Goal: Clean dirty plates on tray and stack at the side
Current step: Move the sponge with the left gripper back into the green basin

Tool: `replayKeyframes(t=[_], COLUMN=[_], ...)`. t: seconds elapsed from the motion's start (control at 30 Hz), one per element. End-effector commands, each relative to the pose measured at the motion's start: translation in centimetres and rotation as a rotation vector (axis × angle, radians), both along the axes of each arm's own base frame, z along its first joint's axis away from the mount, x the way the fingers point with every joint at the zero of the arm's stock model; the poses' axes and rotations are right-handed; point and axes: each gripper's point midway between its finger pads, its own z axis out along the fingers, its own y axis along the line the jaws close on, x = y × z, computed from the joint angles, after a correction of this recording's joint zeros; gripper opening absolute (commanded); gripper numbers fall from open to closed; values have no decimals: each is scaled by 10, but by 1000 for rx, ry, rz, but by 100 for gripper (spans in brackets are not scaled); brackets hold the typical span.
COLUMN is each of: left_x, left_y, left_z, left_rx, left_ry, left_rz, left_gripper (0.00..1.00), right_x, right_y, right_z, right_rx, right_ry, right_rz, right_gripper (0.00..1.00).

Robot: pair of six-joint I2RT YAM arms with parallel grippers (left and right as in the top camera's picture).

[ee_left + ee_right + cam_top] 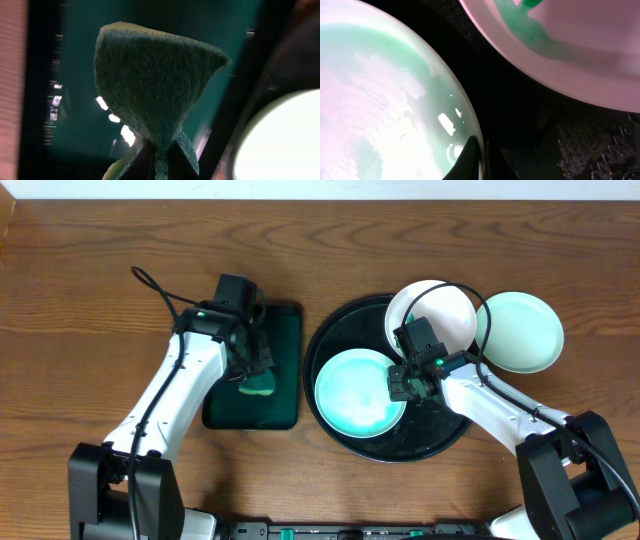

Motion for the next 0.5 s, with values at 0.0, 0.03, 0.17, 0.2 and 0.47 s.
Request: replayKeyframes(t=[0.0,0.03,0.17,0.2,0.47], left_x=[-12,-14,-14,-13,-9], left_y=[25,27,29,28,28], left_z=[-13,-16,-26,-26,-26], left_rx=[94,99,97,95,93], left_ry=[30,37,28,19,3], left_rz=[-6,-2,4,5,5], left_gripper=[8,8,8,8,24], right_x=[-3,-3,-3,-3,-3], right_y=[3,3,3,3,3], right_z=[-4,-4,-4,-4,-4], right_rx=[5,5,5,5,5], right_ry=[7,7,7,8,7], right_rz=[9,9,9,9,9], right_gripper=[1,1,1,1,1])
